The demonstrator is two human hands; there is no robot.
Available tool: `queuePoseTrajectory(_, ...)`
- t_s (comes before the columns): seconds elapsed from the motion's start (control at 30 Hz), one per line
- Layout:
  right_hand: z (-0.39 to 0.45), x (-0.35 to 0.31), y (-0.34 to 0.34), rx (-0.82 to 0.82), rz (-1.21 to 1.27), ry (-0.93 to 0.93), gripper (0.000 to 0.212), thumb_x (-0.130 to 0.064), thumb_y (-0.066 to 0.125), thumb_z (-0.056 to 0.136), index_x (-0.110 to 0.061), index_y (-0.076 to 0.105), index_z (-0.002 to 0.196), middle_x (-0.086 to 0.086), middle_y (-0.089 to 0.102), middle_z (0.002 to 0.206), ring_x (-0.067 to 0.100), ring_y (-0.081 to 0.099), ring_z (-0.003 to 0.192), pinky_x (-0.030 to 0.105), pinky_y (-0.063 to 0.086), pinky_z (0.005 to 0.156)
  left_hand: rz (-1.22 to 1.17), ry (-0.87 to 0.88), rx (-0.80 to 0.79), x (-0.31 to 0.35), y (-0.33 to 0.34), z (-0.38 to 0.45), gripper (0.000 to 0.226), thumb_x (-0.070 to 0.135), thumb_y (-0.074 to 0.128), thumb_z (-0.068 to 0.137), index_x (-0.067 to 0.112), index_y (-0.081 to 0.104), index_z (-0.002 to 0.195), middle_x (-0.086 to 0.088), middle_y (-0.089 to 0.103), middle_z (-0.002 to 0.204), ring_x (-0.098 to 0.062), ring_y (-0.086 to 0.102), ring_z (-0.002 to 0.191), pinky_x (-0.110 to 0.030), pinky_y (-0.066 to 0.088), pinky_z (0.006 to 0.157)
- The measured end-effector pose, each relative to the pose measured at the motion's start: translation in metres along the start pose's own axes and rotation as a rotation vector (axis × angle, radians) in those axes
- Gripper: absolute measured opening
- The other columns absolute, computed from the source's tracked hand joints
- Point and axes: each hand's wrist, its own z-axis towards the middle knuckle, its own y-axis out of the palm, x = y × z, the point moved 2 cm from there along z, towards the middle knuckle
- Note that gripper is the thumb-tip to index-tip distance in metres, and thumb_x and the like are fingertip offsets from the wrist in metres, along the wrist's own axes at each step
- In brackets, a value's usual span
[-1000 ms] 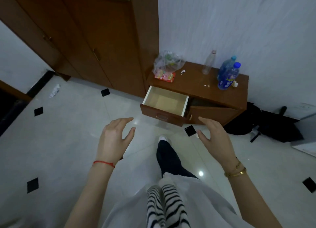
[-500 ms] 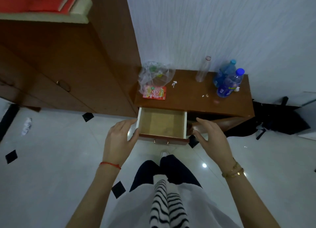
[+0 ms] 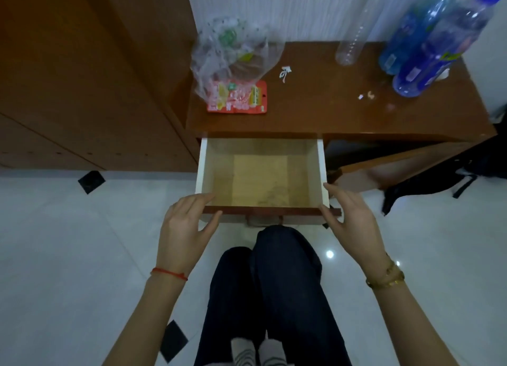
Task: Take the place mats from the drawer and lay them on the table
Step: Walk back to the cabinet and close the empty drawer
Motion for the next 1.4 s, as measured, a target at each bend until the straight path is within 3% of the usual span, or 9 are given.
queuePoseTrajectory(0.13, -0.001, 0.029, 0.051, 0.072, -0.016, -0.053, 0.045, -0.023, 0.065, 0.091, -0.010, 0.056, 0.133, 0.006, 0.062, 0.125, 0.017, 0.052, 0.116, 0.030, 0.043, 0.103, 0.034, 0.092, 0.049, -0.033, 0.055, -0.005, 0.034, 0.032, 0.066, 0.088, 0.013, 0.066, 0.116, -0.002, 0.067, 0.113, -0.021, 0.060, 0.109, -0.040, 0.045, 0.097)
queuePoseTrajectory(0.33, -0.012, 0.049, 0.092, 0.196, -0.007, -0.147, 0.041, -0.021, 0.067, 0.090, -0.008, 0.059, 0.128, 0.005, 0.064, 0.122, 0.017, 0.055, 0.117, 0.006, 0.025, 0.107, 0.001, 0.152, 0.140, -0.054, 0.098, -0.015, 0.030, 0.030, 0.068, 0.086, 0.015, 0.068, 0.112, 0.000, 0.068, 0.110, -0.019, 0.061, 0.106, -0.037, 0.048, 0.092)
queuePoseTrajectory(0.5, -0.016, 0.056, 0.107, 0.298, -0.015, -0.203, 0.038, -0.019, 0.070, 0.088, -0.008, 0.062, 0.123, 0.004, 0.066, 0.115, 0.018, 0.060, 0.109, 0.024, 0.046, 0.097, 0.004, 0.185, 0.234, -0.063, 0.112, -0.021, 0.014, 0.019, 0.070, 0.088, 0.014, 0.073, 0.101, 0.001, 0.069, 0.102, -0.017, 0.062, 0.097, -0.034, 0.051, 0.085)
queuePoseTrajectory(0.77, 0.008, 0.061, 0.112, 0.422, -0.026, -0.223, 0.035, -0.018, 0.072, 0.087, -0.007, 0.064, 0.119, 0.007, 0.068, 0.113, 0.019, 0.061, 0.108, 0.016, 0.039, 0.099, 0.015, 0.189, 0.277, -0.068, 0.123, 0.006, 0.013, 0.018, 0.071, 0.087, 0.015, 0.073, 0.099, 0.002, 0.068, 0.099, -0.017, 0.060, 0.092, -0.035, 0.052, 0.079)
queuePoseTrajectory(0.9, 0.036, 0.059, 0.116, 0.478, -0.067, -0.218, 0.032, -0.020, 0.070, 0.089, -0.007, 0.063, 0.117, 0.008, 0.067, 0.112, 0.021, 0.062, 0.108, 0.025, 0.046, 0.096, 0.042, 0.189, 0.316, -0.071, 0.129, 0.035, 0.012, 0.017, 0.070, 0.087, 0.013, 0.073, 0.098, 0.000, 0.068, 0.095, -0.018, 0.058, 0.092, -0.035, 0.051, 0.078)
queuePoseTrajectory(1.2, 0.098, 0.052, 0.123, 0.576, -0.100, -0.183, 0.024, -0.017, 0.067, 0.090, -0.006, 0.065, 0.110, 0.009, 0.067, 0.105, 0.022, 0.060, 0.102, 0.033, 0.053, 0.087, 0.071, 0.122, 0.391, -0.072, 0.142, 0.096, 0.011, 0.016, 0.069, 0.085, 0.013, 0.072, 0.095, -0.002, 0.070, 0.093, -0.018, 0.059, 0.092, -0.028, 0.049, 0.076)
queuePoseTrajectory(1.4, 0.088, 0.052, 0.138, 0.563, -0.036, -0.228, 0.024, -0.019, 0.067, 0.091, -0.007, 0.065, 0.112, 0.008, 0.068, 0.106, 0.019, 0.062, 0.103, 0.016, 0.041, 0.093, 0.005, 0.163, 0.428, -0.072, 0.151, 0.082, 0.016, 0.014, 0.066, 0.089, 0.010, 0.072, 0.103, -0.003, 0.070, 0.101, -0.016, 0.060, 0.097, -0.024, 0.049, 0.083)
